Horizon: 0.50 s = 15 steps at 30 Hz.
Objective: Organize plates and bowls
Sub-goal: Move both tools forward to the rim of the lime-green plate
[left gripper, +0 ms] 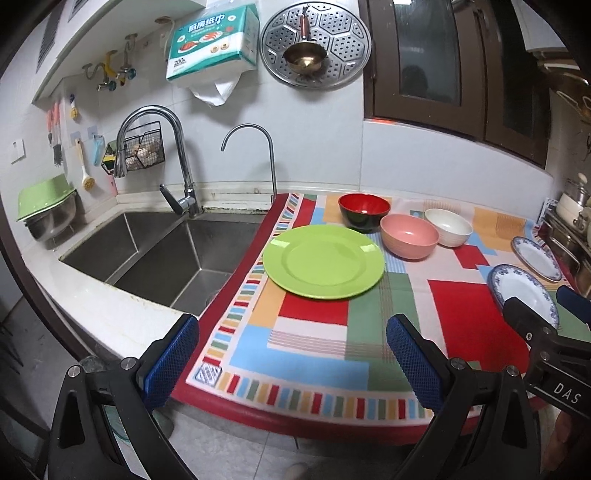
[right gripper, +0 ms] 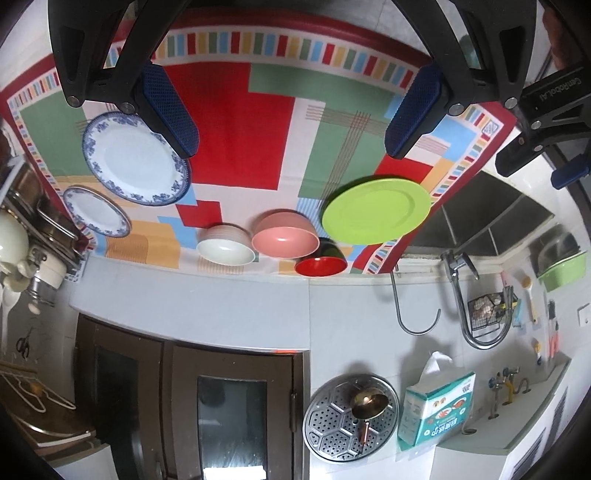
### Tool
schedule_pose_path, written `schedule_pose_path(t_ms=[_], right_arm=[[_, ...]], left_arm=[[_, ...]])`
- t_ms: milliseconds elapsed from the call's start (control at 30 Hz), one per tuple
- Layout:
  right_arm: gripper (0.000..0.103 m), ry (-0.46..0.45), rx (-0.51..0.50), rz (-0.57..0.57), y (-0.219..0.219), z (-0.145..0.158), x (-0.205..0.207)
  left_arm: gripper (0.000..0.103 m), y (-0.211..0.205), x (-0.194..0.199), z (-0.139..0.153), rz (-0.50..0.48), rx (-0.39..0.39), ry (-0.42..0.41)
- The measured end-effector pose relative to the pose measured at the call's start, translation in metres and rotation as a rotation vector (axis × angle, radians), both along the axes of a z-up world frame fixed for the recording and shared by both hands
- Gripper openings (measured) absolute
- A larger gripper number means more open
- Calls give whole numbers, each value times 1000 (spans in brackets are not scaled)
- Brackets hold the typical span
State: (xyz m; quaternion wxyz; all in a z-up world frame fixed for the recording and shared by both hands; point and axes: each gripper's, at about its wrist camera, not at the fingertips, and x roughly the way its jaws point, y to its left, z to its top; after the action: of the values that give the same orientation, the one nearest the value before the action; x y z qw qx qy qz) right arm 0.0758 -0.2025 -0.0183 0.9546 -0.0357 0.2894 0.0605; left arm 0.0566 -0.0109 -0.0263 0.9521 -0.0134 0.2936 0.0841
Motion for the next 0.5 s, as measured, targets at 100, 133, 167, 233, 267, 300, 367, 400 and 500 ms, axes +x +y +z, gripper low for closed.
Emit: schedule_pose_path(t_ms=[100, 133, 167, 233, 267, 300, 367, 400, 500], right_arm=[[102, 12, 5, 0, 6, -3, 18], [102, 14, 6, -3, 10, -5, 26], [102, 13, 6, -6, 12, -5, 30], [102, 12, 10, -20, 20, -4, 46], [102, 13, 10, -26, 24, -4, 52], [102, 10, 8, -32, 29, -3, 60], [102, 7, 11, -43, 37, -2, 70], [102, 10, 16, -53, 40, -3, 77], [102, 21, 22, -79, 51, -4, 94]], left_arm=[[103, 9, 20, 0, -5, 8, -7], [103, 12, 27, 0, -9, 14, -8], [103, 18, 37, 2, -15, 13, -5], [103, 25, 50, 5, -26, 13, -13], [103, 28, 58, 6, -31, 19, -18], [103, 32, 67, 7, -38, 25, -18], [103, 40, 83, 8, -56, 33, -12], [103, 44, 90, 8, -63, 38, -10], [102, 56, 114, 8, -88, 60, -5]])
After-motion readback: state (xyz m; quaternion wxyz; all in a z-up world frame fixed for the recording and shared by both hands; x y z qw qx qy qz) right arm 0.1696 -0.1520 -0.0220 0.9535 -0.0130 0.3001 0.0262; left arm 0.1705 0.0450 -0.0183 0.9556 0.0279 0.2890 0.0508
